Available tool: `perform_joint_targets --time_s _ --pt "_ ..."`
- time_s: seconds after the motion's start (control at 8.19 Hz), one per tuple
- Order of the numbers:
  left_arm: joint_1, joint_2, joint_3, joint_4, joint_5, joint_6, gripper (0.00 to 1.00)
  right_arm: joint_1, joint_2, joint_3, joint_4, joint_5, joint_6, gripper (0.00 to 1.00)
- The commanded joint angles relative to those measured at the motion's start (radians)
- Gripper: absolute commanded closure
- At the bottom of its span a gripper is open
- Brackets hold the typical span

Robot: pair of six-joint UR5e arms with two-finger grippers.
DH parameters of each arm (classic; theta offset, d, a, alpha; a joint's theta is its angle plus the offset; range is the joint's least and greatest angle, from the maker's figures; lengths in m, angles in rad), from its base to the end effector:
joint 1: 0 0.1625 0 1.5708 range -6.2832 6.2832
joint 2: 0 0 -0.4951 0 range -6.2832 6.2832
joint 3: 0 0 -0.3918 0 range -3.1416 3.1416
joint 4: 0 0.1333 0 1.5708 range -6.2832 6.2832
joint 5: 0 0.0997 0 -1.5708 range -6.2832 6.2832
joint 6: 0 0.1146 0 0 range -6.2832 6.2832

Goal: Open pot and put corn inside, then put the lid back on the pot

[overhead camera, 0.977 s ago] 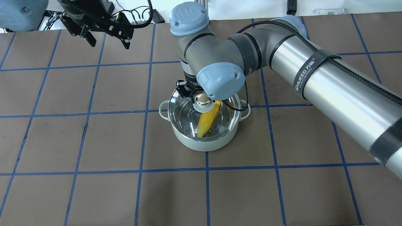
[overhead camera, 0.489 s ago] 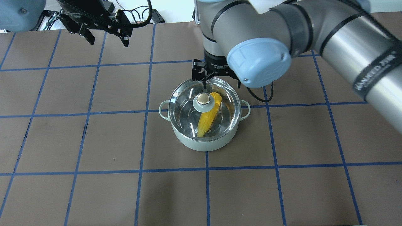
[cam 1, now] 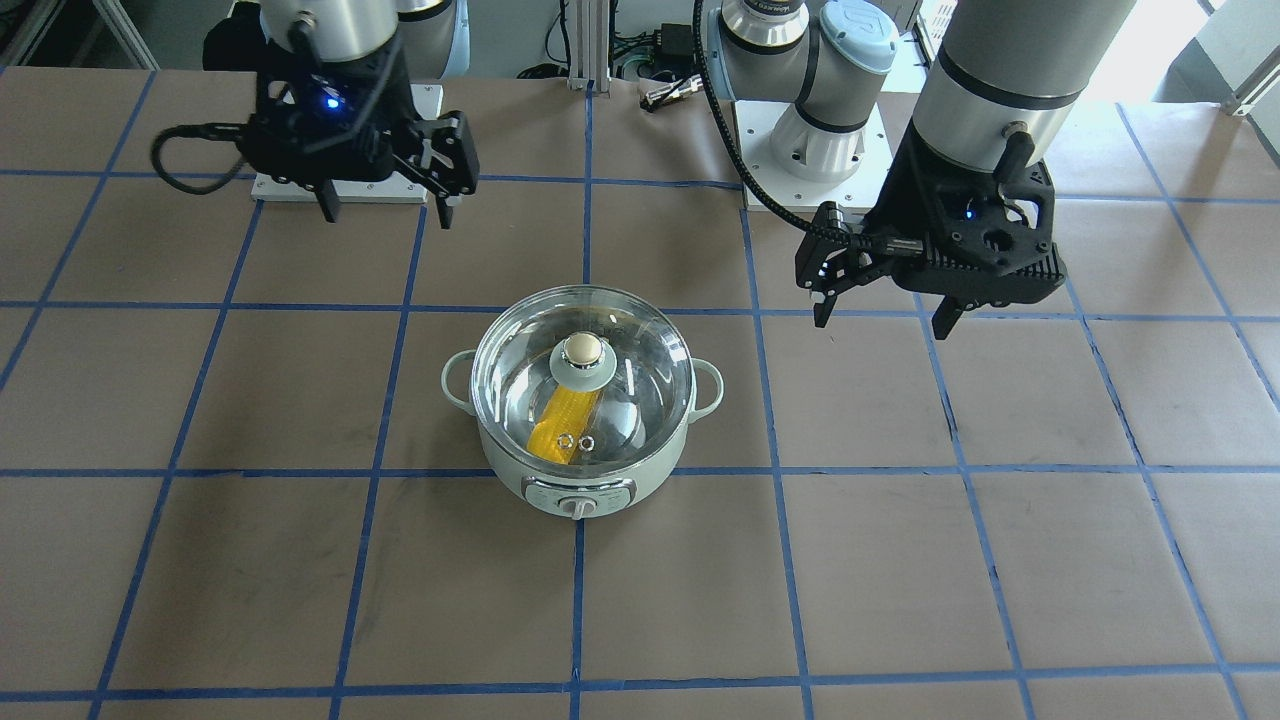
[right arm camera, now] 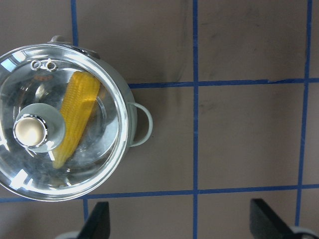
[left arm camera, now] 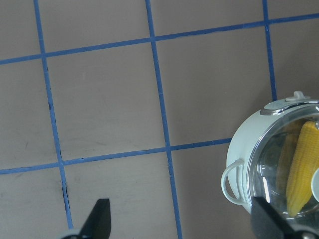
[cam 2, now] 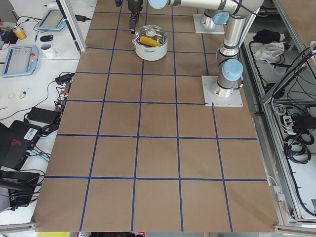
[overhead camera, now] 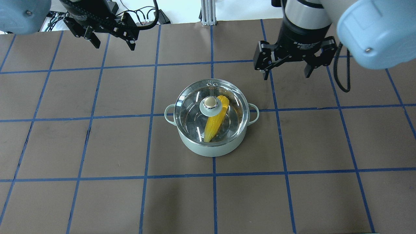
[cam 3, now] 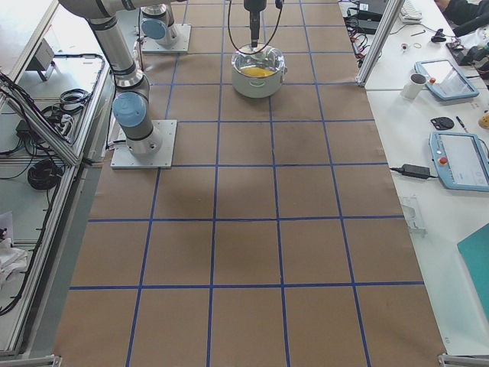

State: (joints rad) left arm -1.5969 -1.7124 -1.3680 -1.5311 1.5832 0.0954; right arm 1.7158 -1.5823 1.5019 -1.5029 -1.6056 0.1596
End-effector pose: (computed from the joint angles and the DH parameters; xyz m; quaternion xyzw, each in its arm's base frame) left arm -0.1468 -0.5680 0.5726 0.0603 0.9969 -0.0502 0.0079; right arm 0.1982 -0.4622 0.5758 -0.0074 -0.9998 0.0088 0.0163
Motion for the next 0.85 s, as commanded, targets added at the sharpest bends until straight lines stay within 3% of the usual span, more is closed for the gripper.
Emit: perform_joint_targets --time_s 0.0,0.24,0.73 --pt "0.0 -0.047 -0.019 0.02 -0.003 0.013 0.0 -0.18 -0.056 0.006 0.088 -0.004 -0.306 0.0" --pt "-0.003 -0.05 -0.02 0.081 0.001 0.004 0.0 -0.185 -0.058 0.006 0.073 -0.017 -0.31 0.0" --pt "-0.008 -0.02 -0.008 0.072 -0.04 0.004 0.0 -0.19 -0.053 0.006 0.075 -0.016 -0.318 0.0"
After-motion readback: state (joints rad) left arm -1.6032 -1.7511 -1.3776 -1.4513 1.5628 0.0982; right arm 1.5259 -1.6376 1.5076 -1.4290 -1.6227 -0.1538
